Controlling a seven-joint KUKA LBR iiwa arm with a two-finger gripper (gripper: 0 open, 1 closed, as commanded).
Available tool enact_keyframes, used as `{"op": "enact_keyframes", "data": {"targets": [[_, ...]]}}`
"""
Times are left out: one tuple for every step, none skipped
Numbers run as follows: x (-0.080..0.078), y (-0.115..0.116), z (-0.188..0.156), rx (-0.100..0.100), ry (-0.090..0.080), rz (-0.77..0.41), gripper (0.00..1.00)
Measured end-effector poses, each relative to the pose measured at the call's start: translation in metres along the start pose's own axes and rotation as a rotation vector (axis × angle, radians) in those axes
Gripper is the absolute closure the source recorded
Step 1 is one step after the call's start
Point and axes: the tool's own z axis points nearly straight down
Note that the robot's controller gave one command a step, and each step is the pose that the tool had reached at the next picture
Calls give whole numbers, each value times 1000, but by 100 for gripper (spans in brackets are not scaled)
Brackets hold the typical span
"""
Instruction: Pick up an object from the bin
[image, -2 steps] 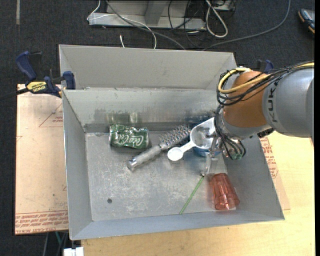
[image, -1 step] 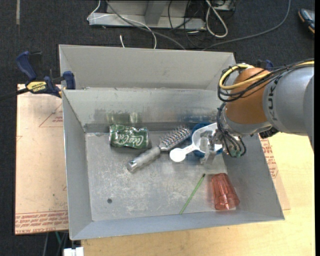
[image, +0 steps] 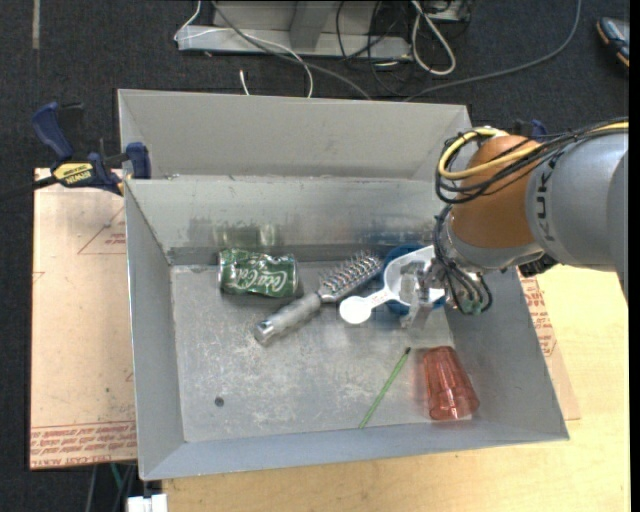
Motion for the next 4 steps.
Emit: {"op": "enact_keyframes", "data": {"targets": [[0, 0, -13, 0, 0, -1, 100], [1, 1, -32, -1, 2, -1, 100], [1, 1, -63, -1, 5, -2, 100], [0, 1, -96, -2, 3, -3, 100]]}}
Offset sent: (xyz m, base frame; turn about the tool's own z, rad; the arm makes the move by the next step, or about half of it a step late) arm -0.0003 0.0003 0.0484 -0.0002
